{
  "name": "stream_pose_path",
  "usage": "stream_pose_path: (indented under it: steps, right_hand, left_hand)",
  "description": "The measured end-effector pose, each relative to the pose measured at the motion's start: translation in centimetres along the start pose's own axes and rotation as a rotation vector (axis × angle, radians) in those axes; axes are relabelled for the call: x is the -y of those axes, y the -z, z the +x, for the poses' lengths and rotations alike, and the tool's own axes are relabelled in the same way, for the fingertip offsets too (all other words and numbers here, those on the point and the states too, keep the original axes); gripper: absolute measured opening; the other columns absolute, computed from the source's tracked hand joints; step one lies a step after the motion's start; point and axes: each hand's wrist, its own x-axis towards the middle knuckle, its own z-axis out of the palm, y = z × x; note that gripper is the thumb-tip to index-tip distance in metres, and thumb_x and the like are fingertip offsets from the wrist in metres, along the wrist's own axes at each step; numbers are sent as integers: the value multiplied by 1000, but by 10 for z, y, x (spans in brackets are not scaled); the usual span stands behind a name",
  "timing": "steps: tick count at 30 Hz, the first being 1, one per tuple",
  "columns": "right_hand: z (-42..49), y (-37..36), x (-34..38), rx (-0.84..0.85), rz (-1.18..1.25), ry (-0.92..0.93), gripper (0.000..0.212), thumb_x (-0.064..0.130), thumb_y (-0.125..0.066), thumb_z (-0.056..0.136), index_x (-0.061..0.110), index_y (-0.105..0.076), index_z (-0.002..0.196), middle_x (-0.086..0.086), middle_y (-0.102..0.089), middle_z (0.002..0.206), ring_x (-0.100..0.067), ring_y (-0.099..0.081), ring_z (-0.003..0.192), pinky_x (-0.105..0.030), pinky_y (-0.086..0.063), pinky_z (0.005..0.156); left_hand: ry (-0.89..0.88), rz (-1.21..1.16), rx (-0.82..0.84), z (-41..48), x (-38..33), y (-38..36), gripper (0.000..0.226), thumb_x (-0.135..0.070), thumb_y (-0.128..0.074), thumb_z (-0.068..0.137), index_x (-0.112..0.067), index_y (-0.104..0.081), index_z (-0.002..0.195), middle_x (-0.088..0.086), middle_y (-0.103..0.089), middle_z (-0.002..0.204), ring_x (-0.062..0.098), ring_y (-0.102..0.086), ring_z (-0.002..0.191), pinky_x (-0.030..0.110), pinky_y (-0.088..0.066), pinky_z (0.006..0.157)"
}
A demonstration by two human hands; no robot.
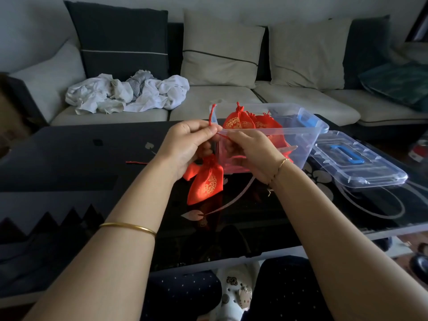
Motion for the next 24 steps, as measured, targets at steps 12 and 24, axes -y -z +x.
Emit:
stream_pose_path:
  steps: [12, 24]
  right_hand:
    - [3, -3, -8, -38, -64, 54, 22, 5, -39, 97, 11, -60, 94, -2, -59, 73, -10, -55, 62, -24, -46, 56]
    - [-5, -4, -5, 245, 226, -158, 19, 12, -44, 96, 10, -58, 84, -4, -57, 71, -16, -53, 63, -27, -48, 63]
  left_hand:
    - [-198, 269, 108, 0, 3, 1, 28, 3, -55, 89, -22, -67, 87, -2, -64, 80, 4, -60, 71, 18, -52, 68]
    - [-651, 691, -174, -1, 15, -6, 30, -6, -58, 87, -20, -67, 111, -19, -62, 78, 5, -61, 88, 24, -48, 84]
